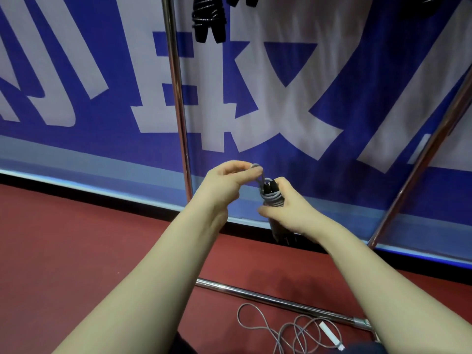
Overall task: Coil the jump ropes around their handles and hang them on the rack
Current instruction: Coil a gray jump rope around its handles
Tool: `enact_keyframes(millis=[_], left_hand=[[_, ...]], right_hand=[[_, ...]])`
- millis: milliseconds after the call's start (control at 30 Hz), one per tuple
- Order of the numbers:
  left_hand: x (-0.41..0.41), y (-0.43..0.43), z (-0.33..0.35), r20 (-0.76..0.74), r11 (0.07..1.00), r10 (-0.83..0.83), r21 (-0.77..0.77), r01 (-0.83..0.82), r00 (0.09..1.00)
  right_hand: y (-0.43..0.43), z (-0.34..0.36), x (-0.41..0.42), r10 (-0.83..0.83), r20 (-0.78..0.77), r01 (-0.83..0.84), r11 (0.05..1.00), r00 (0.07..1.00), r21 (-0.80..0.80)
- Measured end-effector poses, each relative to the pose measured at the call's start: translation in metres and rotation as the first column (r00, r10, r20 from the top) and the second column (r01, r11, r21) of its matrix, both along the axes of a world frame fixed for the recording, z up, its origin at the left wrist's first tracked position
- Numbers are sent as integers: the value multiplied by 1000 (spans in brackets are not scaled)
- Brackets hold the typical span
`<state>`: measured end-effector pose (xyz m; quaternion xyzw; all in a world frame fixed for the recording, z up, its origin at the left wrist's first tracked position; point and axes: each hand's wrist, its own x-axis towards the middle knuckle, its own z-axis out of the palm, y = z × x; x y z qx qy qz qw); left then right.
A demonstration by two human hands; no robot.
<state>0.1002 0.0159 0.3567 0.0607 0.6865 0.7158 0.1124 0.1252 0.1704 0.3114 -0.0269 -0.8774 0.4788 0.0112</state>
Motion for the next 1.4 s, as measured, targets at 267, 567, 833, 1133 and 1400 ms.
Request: enact_keyframes(millis=[267,567,833,1133,1400], left_hand=[[-3,-2,0,-189,994,-100,34,109,977],[9,2,17,-409,991,-130,-94,100,903],[13,5,46,-410,989,-104,58,140,906],[19,15,94,-491,981,-147,41,191,859],[23,41,159,-575,990,-83,49,135,814]], right_hand=[[8,13,16,58,-48,-71,926,997,-370],[4,41,32,19,-369,-98,976,929,-196],[4,77,35,-79,-568,35,996,819,-87],[13,141,42,-138,-671,92,990,729,-103],[30,213,49,-162,-760,163,984,630,-75]])
